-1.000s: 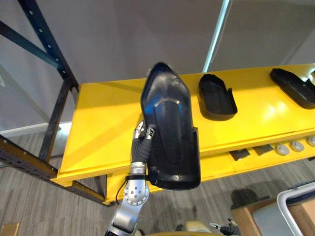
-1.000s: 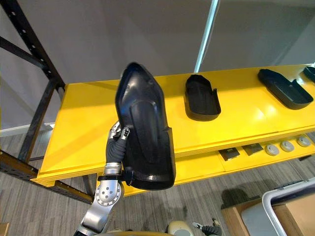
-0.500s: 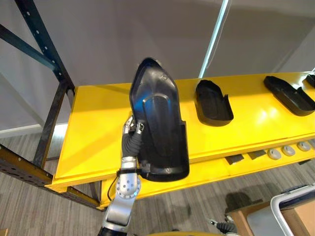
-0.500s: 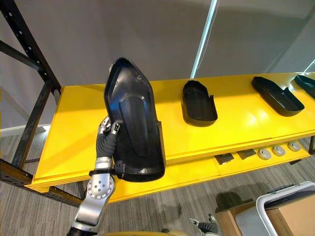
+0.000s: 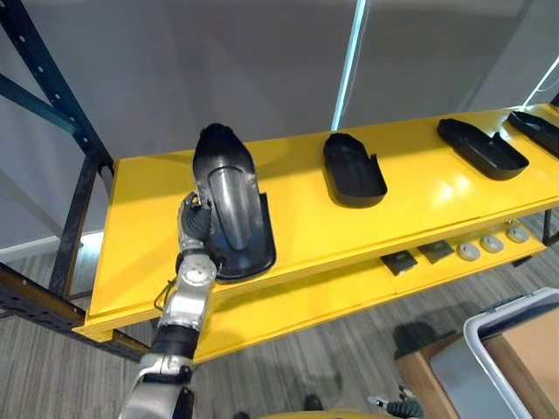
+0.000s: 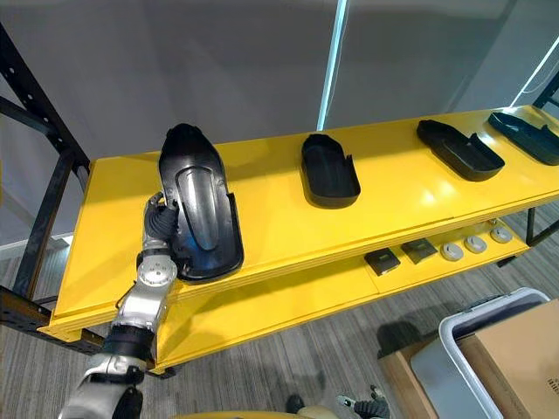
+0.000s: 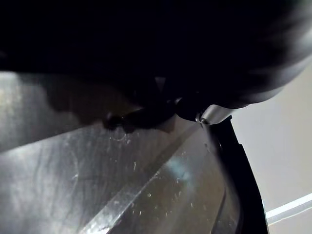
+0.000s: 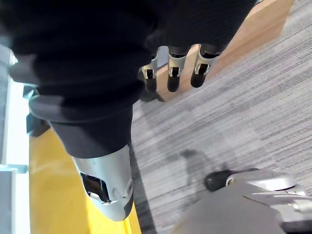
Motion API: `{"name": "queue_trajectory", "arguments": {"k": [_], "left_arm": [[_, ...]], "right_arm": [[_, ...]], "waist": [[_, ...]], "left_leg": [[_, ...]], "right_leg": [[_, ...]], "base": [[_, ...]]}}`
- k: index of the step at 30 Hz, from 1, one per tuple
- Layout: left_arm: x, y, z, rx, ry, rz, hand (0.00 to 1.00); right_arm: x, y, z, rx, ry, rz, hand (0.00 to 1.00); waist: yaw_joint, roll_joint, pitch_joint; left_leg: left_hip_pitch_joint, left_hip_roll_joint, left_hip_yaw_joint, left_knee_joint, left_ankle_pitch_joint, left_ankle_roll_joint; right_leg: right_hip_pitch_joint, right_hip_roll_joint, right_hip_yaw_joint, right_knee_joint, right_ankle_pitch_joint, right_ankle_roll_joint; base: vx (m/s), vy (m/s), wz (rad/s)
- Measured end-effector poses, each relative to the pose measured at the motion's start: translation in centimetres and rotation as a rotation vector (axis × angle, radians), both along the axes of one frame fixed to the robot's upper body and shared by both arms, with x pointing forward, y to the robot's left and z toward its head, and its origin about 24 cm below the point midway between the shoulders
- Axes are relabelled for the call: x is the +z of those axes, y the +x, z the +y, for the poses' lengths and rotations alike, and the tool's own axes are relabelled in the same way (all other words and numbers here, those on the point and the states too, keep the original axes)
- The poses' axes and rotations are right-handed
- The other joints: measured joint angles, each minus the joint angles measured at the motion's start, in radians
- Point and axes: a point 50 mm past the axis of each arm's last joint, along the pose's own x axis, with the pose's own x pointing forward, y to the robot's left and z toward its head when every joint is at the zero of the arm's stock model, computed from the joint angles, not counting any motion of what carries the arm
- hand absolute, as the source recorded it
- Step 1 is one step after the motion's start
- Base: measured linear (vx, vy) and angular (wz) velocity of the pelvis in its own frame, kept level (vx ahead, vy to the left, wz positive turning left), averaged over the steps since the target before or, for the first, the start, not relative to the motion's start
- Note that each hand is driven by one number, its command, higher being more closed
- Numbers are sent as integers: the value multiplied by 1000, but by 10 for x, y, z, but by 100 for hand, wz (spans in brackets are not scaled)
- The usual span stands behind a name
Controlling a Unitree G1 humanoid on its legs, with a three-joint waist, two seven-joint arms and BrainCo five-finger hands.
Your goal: Walk over and take plastic housings, then place them on the shelf
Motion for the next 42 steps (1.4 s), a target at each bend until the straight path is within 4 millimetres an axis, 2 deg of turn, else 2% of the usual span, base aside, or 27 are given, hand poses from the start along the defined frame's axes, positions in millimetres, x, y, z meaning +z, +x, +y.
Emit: {"name": "queue_trajectory", "arguments": {"k": [3, 9, 10, 17, 20, 23, 32, 34, 35, 36, 38, 40, 42], "left_arm": [[15, 9, 5, 13, 21, -16, 100], [45, 25, 0, 3, 23, -79, 100], [46, 25, 0, 5, 21, -83, 0], [32, 25, 1, 38, -20, -35, 0], [38, 28, -4, 47, -31, -57, 0], [43, 30, 2, 93, -52, -67, 0], [39, 30, 13, 143, -65, -46, 0], [48, 28, 12, 140, -61, -88, 0], [54, 26, 10, 134, -55, -118, 0], [71, 16, 6, 129, -25, -226, 0], [83, 5, -1, 113, 7, -316, 0], [91, -10, -14, 80, 20, -409, 0], [89, -25, -28, 36, 29, -459, 0]], "right_arm": [[0, 2, 2, 7, 1, -3, 0], [0, 6, 7, 7, 15, -19, 0], [0, 6, 7, 6, 14, -22, 0], [1, 8, 6, 7, 10, -34, 0], [2, 9, 5, 8, 5, -43, 0], [2, 9, 5, 8, 4, -44, 0], [3, 9, 3, 11, -1, -50, 0], [3, 9, 3, 13, -2, -50, 0], [3, 10, 3, 14, -3, -51, 0], [3, 10, 2, 21, -7, -54, 0], [4, 11, 1, 22, -8, -58, 0], [4, 11, 1, 22, -10, -59, 0], [4, 11, 0, 22, -12, -59, 0]], "waist": [[-1, -11, 11], [0, -36, 51], [-1, -35, 53], [3, -31, 66], [10, -30, 86], [11, -27, 89], [13, -19, 94], [13, -18, 95], [14, -16, 96], [15, -13, 98], [16, -10, 100], [20, -8, 101], [28, -7, 102]], "left_leg": [[-22, -1, 5, 1, 0, 1], [-72, 7, 2, 70, -27, 18], [-83, 11, 4, 89, -38, 21], [-134, 37, 3, 200, -101, 20], [-152, 45, -3, 229, -122, 17], [-161, 54, -3, 254, -135, 15], [-170, 59, -9, 276, -137, 12], [-172, 59, -12, 278, -137, 12], [-173, 59, -13, 279, -137, 12], [-174, 59, -14, 281, -137, 13], [-174, 60, -16, 284, -137, 14], [-175, 60, -19, 285, -138, 15], [-173, 59, -21, 286, -139, 16]], "right_leg": [[-17, 0, 14, -4, 15, 1], [-29, -5, 24, -14, 24, 4], [-33, -5, 29, -14, 26, 7], [-41, -2, 43, -10, 32, 15], [-44, -2, 42, -9, 36, 17], [-44, 2, 43, -7, 39, 17], [-43, 3, 39, -5, 41, 15], [-42, 3, 36, -5, 41, 14], [-42, 3, 36, -4, 41, 14], [-42, 3, 35, -5, 41, 14], [-41, 3, 35, -5, 41, 14], [-38, 3, 33, -5, 41, 14], [-35, 2, 31, -5, 41, 14]], "base": [[17, 0, -7], [35, 4, -1], [21, 4, -4], [-15, 5, -4], [-64, 1, 2], [-50, 7, -2], [-10, 8, 1], [-21, 24, 5], [0, 0, 0], [0, 0, 0], [-2, 15, 1], [-2, 26, 4], [-8, 28, 5]]}}
